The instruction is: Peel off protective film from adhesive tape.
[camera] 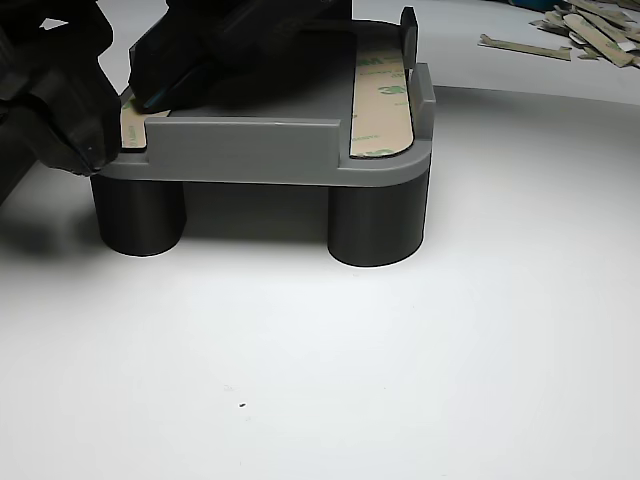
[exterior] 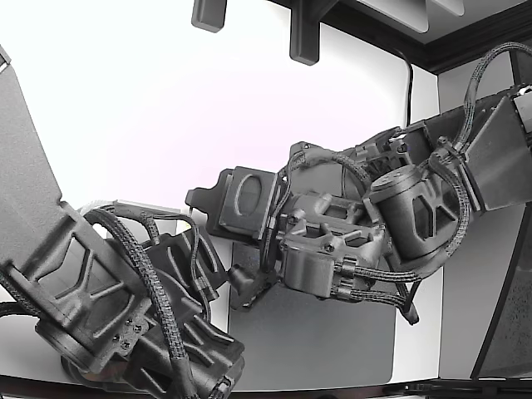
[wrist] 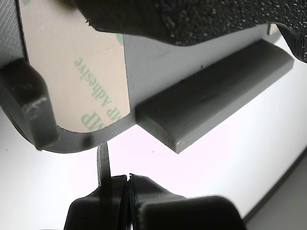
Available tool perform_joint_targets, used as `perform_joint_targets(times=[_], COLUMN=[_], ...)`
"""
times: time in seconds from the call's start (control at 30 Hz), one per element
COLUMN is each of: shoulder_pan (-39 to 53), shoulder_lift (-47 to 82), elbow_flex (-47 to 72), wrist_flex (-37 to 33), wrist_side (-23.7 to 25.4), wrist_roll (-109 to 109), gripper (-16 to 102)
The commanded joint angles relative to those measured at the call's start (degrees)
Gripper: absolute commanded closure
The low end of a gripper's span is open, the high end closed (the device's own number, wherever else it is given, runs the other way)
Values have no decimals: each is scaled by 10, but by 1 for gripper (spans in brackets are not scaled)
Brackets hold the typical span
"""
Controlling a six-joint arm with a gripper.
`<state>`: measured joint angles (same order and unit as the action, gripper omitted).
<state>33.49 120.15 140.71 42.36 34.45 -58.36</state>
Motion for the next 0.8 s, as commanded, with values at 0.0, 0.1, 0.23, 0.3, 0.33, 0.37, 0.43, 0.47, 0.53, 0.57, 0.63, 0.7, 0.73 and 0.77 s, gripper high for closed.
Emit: perform_joint_targets(times=[0.0,0.1,0.23,0.3,0.33,0.37,0.43,0.47,0.53,0.57,0.63,0.7,0.73,0.77], shoulder_pan=[-4,-4,-3,-2,-1,1,1,1,2,2,2,2,2,2], shoulder_lift=[10,10,10,9,9,8,7,6,5,5,4,4,4,3], elbow_flex=[-9,-7,-6,-5,-5,-5,-4,-4,-4,-4,-4,-4,-4,-4], wrist_flex=[-6,-7,-8,-10,-11,-11,-12,-12,-13,-13,-14,-14,-15,-15], wrist_side=[1,0,0,0,2,3,4,4,4,4,4,5,5,5], wrist_roll=[1,2,3,3,4,4,5,6,7,7,7,7,7,7], gripper=[97,97,97,97,97,97,97,97,97,97,97,97,97,97])
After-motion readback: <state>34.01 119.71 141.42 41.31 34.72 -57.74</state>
